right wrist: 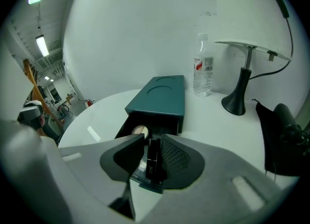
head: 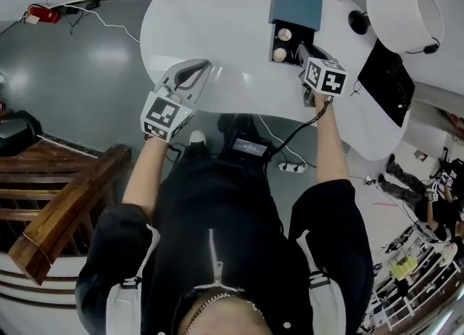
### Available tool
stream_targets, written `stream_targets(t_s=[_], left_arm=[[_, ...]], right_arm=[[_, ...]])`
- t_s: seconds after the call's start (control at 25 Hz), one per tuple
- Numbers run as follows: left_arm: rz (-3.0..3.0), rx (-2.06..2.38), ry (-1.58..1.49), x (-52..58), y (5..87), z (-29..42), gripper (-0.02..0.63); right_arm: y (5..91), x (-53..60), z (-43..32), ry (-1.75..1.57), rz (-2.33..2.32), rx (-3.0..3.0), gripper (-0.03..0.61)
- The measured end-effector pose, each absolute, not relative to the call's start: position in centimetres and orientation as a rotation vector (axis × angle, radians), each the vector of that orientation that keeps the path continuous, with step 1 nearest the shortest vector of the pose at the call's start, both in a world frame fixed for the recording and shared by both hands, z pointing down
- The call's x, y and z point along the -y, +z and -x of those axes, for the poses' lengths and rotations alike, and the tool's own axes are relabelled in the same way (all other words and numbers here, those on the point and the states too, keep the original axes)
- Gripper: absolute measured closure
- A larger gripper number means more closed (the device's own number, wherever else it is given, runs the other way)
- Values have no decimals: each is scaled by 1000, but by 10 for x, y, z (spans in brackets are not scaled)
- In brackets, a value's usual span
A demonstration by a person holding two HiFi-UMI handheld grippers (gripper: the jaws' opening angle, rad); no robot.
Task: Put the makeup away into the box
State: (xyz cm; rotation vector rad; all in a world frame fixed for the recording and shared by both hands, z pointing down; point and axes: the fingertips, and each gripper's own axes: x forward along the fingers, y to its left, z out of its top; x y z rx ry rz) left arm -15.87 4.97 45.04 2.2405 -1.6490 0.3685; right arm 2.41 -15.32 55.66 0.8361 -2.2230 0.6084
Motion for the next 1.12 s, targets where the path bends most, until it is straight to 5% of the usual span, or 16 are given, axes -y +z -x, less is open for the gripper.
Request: stream_targets(t_s=[0.24, 0.48, 1.12], left_arm=[[-2228, 1652, 381, -51, 449, 163, 600], [-2286, 1614, 360, -65, 445, 155, 600], [-2459, 1512, 344, -122, 397, 134, 600]], right_arm=[[550, 152, -23, 615, -863, 2262, 440], [517, 133, -26, 567, -927, 2349, 572], [421, 13, -49, 447, -1089, 2493, 572]])
